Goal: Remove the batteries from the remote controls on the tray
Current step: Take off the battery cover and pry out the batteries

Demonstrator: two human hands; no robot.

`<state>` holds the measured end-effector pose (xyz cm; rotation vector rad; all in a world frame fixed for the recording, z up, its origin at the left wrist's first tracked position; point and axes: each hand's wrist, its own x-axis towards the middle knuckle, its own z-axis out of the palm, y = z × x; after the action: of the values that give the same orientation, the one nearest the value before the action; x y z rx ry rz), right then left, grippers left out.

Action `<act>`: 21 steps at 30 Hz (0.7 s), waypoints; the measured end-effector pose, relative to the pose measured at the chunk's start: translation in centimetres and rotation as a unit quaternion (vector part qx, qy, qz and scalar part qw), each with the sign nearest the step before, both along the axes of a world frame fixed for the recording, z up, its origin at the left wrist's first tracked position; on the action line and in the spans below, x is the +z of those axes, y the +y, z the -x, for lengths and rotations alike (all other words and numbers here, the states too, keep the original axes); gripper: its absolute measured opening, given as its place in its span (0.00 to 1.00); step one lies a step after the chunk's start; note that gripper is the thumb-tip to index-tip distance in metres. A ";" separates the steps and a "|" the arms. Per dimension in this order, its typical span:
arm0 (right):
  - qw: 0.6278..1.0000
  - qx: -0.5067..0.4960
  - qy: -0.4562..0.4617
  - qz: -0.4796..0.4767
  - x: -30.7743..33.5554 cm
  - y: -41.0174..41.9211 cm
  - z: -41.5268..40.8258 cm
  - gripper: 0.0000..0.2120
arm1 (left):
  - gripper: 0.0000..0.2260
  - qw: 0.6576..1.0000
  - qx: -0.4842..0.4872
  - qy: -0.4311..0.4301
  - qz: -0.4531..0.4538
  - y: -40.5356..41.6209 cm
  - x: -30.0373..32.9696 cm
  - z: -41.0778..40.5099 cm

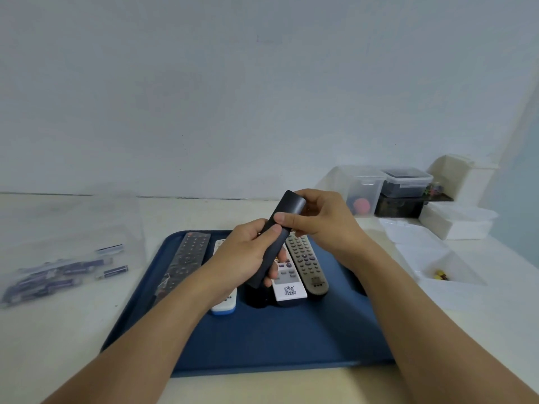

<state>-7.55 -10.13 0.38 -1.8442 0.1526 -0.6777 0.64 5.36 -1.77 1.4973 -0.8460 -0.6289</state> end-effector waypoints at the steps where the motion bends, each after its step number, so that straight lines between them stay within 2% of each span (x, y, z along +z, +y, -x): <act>1: 1.000 -0.005 -0.004 0.011 -0.1 0.0 -0.1 0.10 | 0.11 1.000 0.001 -0.008 0.000 -0.1 -0.2 -0.1; 7: 0.996 -0.054 -0.014 0.065 -0.6 0.1 -0.7 0.11 | 0.10 1.000 -0.001 -0.014 -0.008 -0.3 -0.7 -0.5; 14: 0.995 -0.078 -0.037 0.047 -0.5 0.7 -0.8 0.12 | 0.11 0.999 0.027 0.031 0.001 -0.6 -0.7 -0.3; 18: 0.996 -0.058 -0.035 -0.066 0.7 0.6 -0.3 0.01 | 0.13 0.996 0.075 0.057 0.007 -0.5 -0.6 -0.6; 21: 0.986 -0.059 0.028 -0.156 1.2 0.0 0.2 0.05 | 0.11 0.993 0.092 0.067 0.038 -0.4 -0.3 -0.9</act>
<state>-7.80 -10.09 1.57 -1.5617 0.3860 -0.6429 1.54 5.00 -2.06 1.4286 -0.6144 -0.5472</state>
